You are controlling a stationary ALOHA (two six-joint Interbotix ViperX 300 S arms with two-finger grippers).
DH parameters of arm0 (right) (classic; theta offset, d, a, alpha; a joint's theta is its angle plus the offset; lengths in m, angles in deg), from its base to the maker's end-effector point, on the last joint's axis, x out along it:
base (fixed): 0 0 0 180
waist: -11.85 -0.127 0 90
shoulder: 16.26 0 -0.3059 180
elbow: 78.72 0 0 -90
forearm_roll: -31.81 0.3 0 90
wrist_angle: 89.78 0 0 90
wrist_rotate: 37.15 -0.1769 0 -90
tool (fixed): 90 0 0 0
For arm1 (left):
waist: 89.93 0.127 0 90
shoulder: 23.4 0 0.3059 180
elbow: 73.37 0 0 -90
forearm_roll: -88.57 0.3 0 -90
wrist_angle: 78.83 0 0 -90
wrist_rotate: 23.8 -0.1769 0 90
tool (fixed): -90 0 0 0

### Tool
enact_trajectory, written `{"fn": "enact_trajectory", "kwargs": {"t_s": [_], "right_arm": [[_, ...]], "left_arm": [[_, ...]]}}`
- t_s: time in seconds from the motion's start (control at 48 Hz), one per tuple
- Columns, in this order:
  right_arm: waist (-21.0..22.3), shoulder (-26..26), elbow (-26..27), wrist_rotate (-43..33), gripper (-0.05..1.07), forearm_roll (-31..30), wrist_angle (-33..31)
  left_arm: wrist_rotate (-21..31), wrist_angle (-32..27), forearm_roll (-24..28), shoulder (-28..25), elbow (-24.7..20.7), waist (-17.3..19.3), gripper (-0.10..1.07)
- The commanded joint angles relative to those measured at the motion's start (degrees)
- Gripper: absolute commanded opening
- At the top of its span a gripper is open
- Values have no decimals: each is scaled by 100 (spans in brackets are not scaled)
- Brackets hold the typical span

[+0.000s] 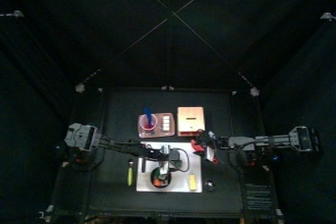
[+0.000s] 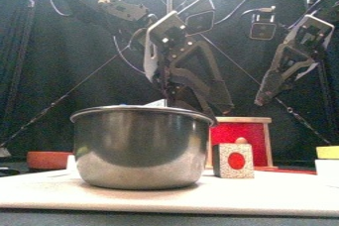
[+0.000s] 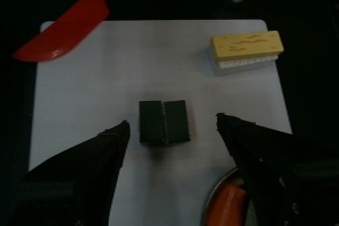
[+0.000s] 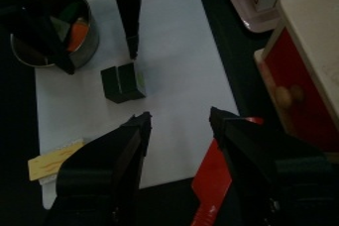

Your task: Put bottom two sushi roll pieces innto bowl

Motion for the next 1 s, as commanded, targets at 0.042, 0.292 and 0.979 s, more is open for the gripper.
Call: {"fn": "enact_trajectory", "kwargs": {"t_s": [0.042, 0.292, 0.979], "right_arm": [[-9, -79, 44, 0, 86, 18, 18], [-18, -79, 18, 0, 86, 35, 18], [-26, -79, -176, -9, 86, 44, 53]], "left_arm": [[-9, -9, 70, -18, -272, 53, 102], [-18, -26, 343, -88, -281, 114, 102], [-18, -422, 369, -343, -396, 343, 86]]}}
